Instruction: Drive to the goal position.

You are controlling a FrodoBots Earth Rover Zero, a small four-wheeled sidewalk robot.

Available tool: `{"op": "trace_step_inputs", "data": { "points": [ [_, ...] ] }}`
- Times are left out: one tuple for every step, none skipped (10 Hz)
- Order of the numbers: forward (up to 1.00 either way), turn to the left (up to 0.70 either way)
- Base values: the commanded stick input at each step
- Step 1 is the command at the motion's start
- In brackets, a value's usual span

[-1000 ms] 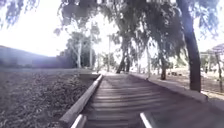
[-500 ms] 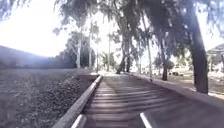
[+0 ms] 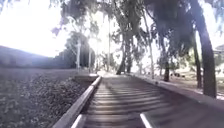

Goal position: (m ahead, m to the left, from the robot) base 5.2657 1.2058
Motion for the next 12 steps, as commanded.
{"op": "trace_step_inputs", "data": {
  "points": [
    [0.93,0.0],
    [0.93,0.0],
    [0.93,0.0],
    [0.93,0.0],
    [0.93,0.0],
    [0.93,0.0],
    [0.93,0.0],
    [0.93,0.0],
    [0.93,0.0],
    [0.93,0.0],
    [0.93,0.0],
    [0.93,0.0]
  ]
}}
